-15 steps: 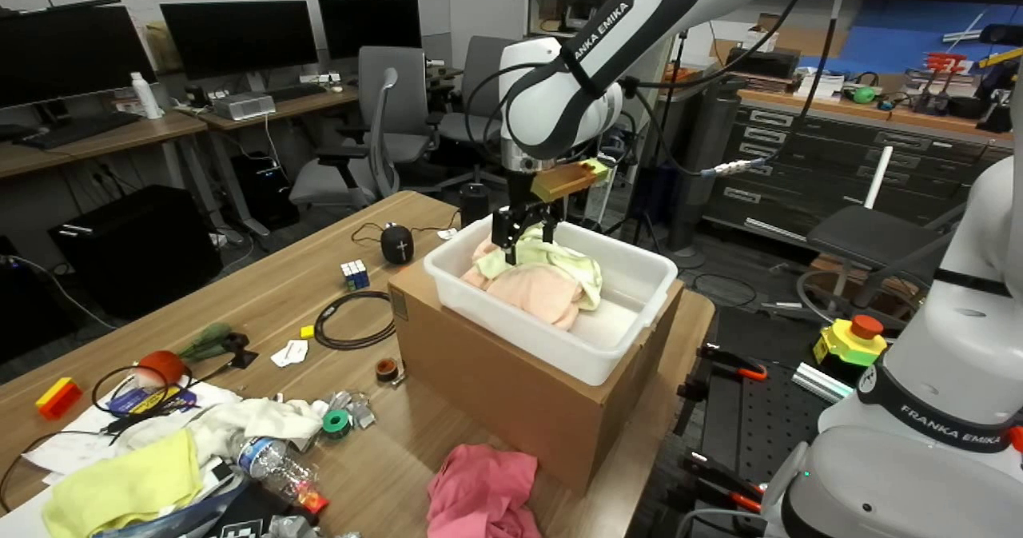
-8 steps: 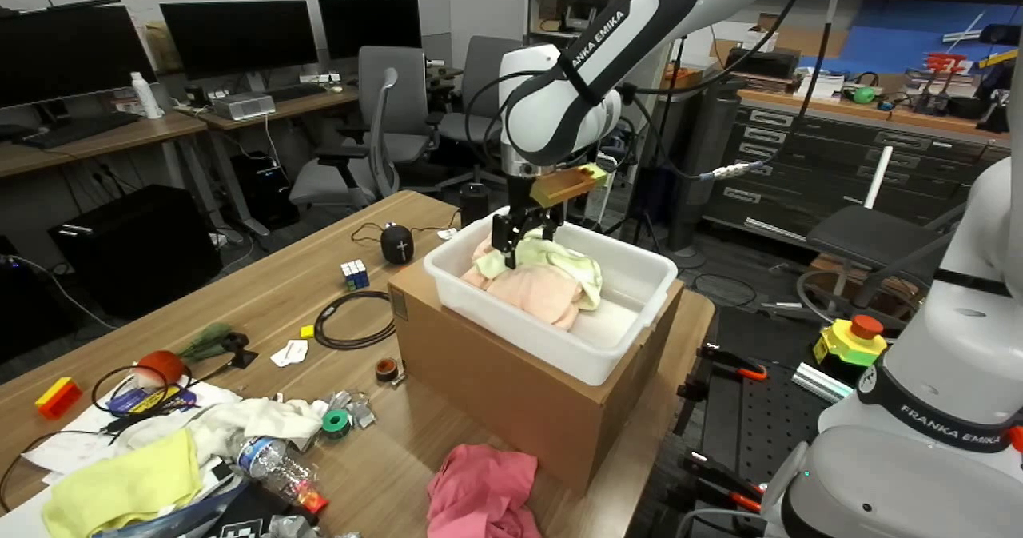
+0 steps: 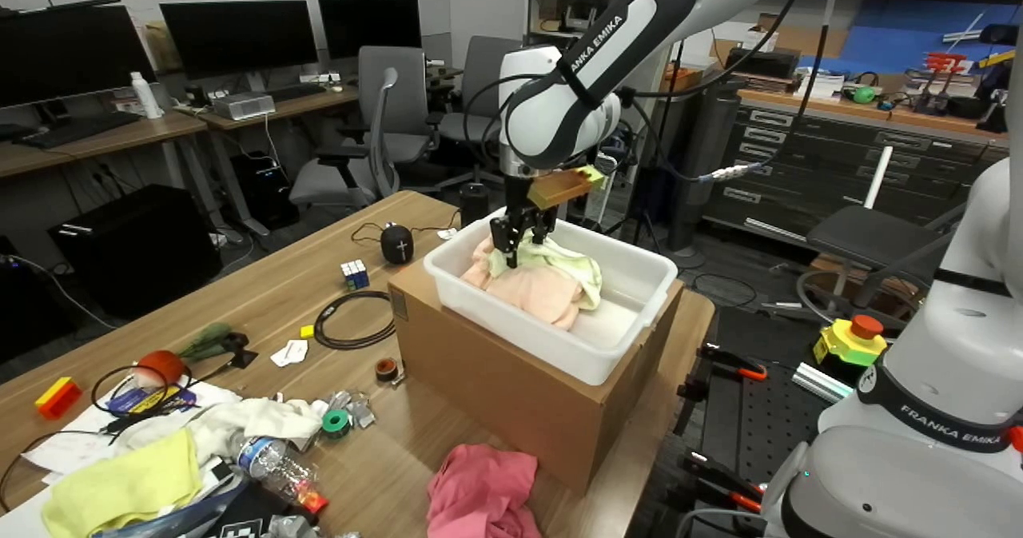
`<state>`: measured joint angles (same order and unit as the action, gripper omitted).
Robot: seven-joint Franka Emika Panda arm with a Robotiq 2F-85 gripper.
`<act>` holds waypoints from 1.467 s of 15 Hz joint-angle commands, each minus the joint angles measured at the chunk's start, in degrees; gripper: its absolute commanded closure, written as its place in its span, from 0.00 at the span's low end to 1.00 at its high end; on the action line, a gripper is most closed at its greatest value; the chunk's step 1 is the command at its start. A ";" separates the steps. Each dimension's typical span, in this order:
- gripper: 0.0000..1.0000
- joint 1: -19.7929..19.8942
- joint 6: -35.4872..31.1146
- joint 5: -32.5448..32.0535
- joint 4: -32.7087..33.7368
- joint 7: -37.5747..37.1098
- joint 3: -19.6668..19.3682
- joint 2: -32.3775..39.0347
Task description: Remove the clothes from the box and put them on the table
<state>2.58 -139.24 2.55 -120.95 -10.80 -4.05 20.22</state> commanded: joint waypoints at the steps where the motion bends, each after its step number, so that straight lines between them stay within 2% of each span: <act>1: 0.65 0.24 -1.74 0.93 0.48 0.88 0.14 0.53; 4: 0.87 0.36 -1.99 1.14 0.50 1.09 0.22 0.45; 7: 0.95 0.81 -2.18 2.30 0.32 1.96 0.58 0.05; 8: 0.96 1.12 -2.23 3.19 0.16 2.58 0.83 -0.27; 10: 0.89 1.77 -3.01 5.28 -0.33 4.00 1.26 -1.16; 12: 0.89 2.55 -4.48 7.74 -1.27 5.76 1.65 -2.75; 18: 0.90 4.64 -14.43 14.69 -6.90 12.65 2.35 -12.12; 22: 0.90 4.65 -19.58 21.15 -10.18 19.15 3.09 -17.96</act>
<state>6.63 -154.61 18.82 -126.94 3.24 -2.46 8.02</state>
